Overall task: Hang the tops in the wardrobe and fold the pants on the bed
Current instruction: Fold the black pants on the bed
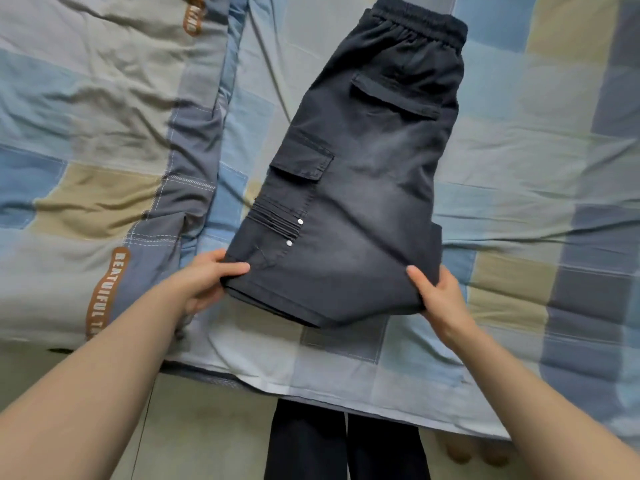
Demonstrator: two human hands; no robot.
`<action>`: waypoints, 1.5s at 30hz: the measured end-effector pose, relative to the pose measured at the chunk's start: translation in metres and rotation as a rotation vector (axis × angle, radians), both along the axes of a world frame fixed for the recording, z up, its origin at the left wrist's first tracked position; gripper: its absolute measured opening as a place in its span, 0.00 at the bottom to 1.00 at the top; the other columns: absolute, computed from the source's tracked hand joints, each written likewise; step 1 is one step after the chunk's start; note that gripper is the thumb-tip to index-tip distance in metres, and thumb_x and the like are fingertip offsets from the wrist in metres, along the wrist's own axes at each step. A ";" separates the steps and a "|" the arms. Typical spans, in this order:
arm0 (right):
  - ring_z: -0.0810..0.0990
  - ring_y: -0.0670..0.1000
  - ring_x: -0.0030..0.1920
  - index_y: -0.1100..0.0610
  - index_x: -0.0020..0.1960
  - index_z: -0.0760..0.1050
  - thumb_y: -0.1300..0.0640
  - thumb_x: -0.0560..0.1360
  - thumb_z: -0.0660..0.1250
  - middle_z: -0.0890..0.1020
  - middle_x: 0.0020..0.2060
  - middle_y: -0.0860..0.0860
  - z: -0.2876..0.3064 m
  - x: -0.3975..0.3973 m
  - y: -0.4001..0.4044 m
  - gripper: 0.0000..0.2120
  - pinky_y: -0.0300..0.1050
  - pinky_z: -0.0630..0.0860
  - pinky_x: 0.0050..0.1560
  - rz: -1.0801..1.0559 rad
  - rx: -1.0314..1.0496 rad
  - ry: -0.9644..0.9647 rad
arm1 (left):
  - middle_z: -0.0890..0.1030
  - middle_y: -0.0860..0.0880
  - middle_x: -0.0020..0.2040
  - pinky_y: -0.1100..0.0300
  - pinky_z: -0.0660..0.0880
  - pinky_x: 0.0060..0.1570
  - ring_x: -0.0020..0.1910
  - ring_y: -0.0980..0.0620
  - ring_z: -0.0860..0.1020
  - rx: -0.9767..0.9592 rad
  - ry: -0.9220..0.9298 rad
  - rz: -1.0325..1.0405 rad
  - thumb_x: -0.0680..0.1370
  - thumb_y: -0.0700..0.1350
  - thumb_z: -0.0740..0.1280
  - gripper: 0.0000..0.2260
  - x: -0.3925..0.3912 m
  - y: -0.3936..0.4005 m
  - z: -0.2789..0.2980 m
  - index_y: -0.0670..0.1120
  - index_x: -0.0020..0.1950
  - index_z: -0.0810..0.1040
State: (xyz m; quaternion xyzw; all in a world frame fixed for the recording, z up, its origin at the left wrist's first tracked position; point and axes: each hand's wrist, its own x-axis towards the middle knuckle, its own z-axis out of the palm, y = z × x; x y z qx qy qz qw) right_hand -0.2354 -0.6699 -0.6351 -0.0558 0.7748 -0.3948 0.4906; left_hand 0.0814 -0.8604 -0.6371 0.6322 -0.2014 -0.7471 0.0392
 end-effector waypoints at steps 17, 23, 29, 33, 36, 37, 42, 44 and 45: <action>0.79 0.60 0.49 0.60 0.58 0.72 0.53 0.79 0.61 0.79 0.49 0.59 -0.014 -0.128 0.053 0.12 0.55 0.76 0.51 0.405 0.408 0.358 | 0.71 0.39 0.63 0.44 0.70 0.55 0.59 0.36 0.70 -1.062 -0.670 -1.174 0.67 0.36 0.68 0.28 -0.145 0.135 0.010 0.40 0.67 0.70; 0.75 0.53 0.50 0.58 0.61 0.70 0.47 0.77 0.65 0.76 0.52 0.52 -0.042 -0.141 -0.014 0.19 0.53 0.74 0.57 0.377 0.275 0.280 | 0.51 0.46 0.80 0.49 0.55 0.74 0.78 0.41 0.50 -1.274 -0.357 -1.656 0.77 0.47 0.62 0.33 -0.245 0.135 -0.020 0.51 0.80 0.51; 0.75 0.52 0.33 0.60 0.50 0.71 0.59 0.80 0.61 0.76 0.41 0.60 -0.047 -0.157 0.009 0.04 0.48 0.75 0.37 0.264 0.252 0.160 | 0.44 0.50 0.81 0.51 0.56 0.76 0.79 0.48 0.44 -0.966 -0.314 -1.743 0.82 0.47 0.59 0.30 -0.276 0.153 -0.031 0.50 0.80 0.48; 0.74 0.53 0.36 0.57 0.43 0.67 0.60 0.80 0.59 0.73 0.41 0.58 -0.037 -0.154 0.004 0.07 0.55 0.78 0.45 0.206 0.221 0.042 | 0.49 0.46 0.80 0.50 0.57 0.74 0.79 0.45 0.48 -0.955 -0.364 -1.644 0.80 0.52 0.61 0.30 -0.291 0.162 -0.023 0.46 0.79 0.53; 0.75 0.51 0.34 0.57 0.46 0.67 0.57 0.79 0.60 0.73 0.37 0.54 -0.022 -0.147 -0.001 0.05 0.46 0.78 0.33 0.295 0.179 0.051 | 0.64 0.46 0.73 0.49 0.68 0.65 0.69 0.43 0.64 -0.933 -0.287 -1.413 0.78 0.59 0.63 0.31 -0.305 0.174 -0.015 0.47 0.76 0.60; 0.76 0.50 0.34 0.59 0.47 0.68 0.57 0.78 0.61 0.74 0.37 0.54 -0.018 -0.144 -0.002 0.06 0.44 0.79 0.30 0.343 0.146 0.077 | 0.66 0.47 0.70 0.49 0.70 0.63 0.67 0.44 0.66 -0.836 -0.242 -1.302 0.76 0.60 0.65 0.33 -0.308 0.178 -0.013 0.47 0.76 0.60; 0.84 0.55 0.31 0.58 0.42 0.67 0.56 0.76 0.65 0.78 0.30 0.53 -0.003 -0.122 -0.014 0.09 0.51 0.82 0.35 0.486 0.031 0.086 | 0.73 0.50 0.62 0.48 0.75 0.55 0.58 0.48 0.75 -0.493 -0.236 -0.745 0.71 0.58 0.73 0.29 -0.313 0.183 -0.012 0.48 0.66 0.67; 0.84 0.54 0.31 0.57 0.41 0.67 0.56 0.76 0.66 0.78 0.28 0.52 -0.004 -0.111 -0.024 0.09 0.48 0.81 0.34 0.553 0.009 0.117 | 0.78 0.49 0.55 0.50 0.76 0.51 0.54 0.46 0.77 -0.462 -0.305 -0.647 0.73 0.52 0.72 0.19 -0.307 0.179 -0.014 0.48 0.59 0.71; 0.83 0.53 0.30 0.57 0.42 0.67 0.55 0.76 0.66 0.79 0.29 0.52 -0.005 -0.106 -0.030 0.09 0.47 0.81 0.33 0.596 0.004 0.142 | 0.80 0.48 0.51 0.52 0.76 0.48 0.52 0.44 0.78 -0.437 -0.327 -0.595 0.74 0.49 0.70 0.13 -0.302 0.176 -0.016 0.47 0.55 0.73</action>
